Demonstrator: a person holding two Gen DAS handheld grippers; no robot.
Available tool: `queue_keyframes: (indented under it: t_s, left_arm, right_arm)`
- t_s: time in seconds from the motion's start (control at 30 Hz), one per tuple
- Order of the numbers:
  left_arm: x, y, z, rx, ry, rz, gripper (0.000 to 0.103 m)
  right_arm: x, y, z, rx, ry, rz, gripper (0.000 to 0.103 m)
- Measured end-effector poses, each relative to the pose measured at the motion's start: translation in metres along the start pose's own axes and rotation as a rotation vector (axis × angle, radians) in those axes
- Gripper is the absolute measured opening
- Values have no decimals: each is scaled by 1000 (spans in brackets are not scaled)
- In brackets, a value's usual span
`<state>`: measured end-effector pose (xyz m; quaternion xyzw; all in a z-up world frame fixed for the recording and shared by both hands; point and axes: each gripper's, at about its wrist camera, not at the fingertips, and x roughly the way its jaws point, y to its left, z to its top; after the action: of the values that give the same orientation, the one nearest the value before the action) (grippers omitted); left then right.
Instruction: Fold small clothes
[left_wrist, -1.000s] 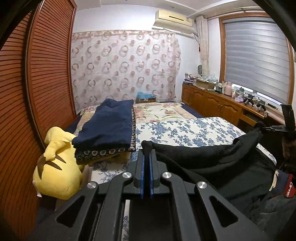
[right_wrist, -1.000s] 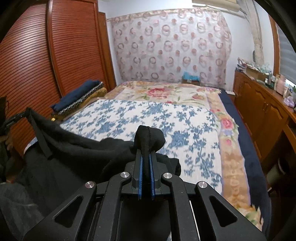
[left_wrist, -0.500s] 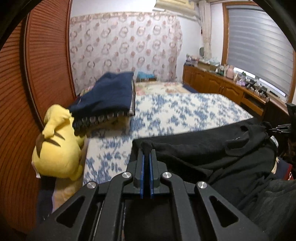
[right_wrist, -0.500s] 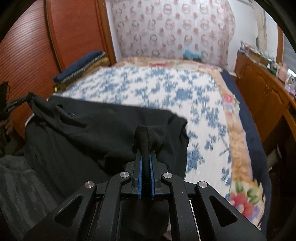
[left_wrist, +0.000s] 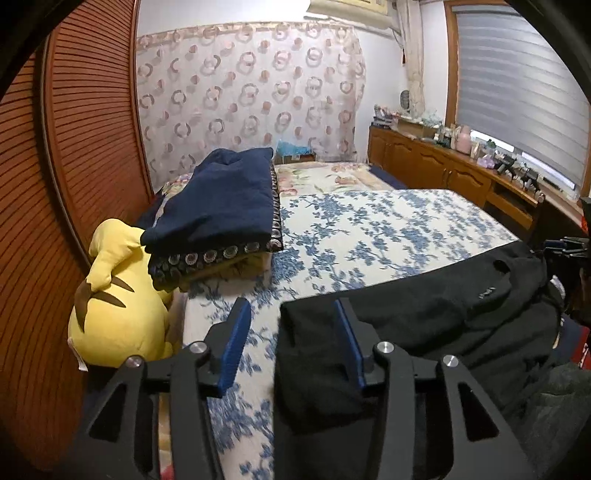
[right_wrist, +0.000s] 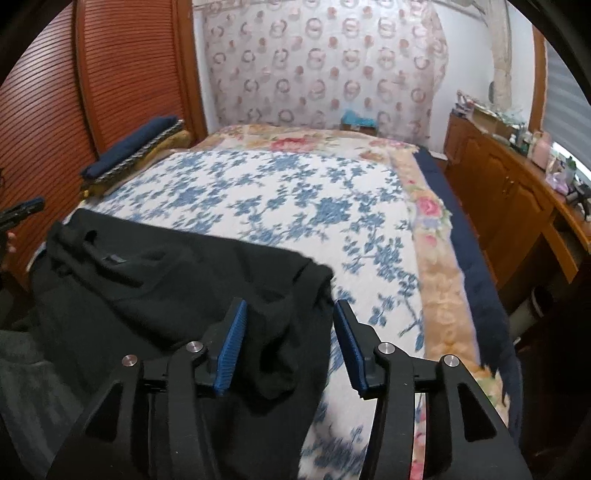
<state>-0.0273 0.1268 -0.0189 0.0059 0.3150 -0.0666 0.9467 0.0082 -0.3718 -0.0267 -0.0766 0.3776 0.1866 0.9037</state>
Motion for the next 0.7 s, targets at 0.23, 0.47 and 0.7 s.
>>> queue_keyframes:
  t_s: [0.23,0.47,0.7]
  left_arm:
    - [43,8,11,-15,66,-1,45]
    - [72,3,7,-52,129,-28,45]
    - [89,0,-1,-48,198,-20,45]
  right_arm:
    - [38,-11,16,33,-2,7,51]
    - [66,-14,20,39,46,10,52]
    - [77,-18,18,39,73,2,55]
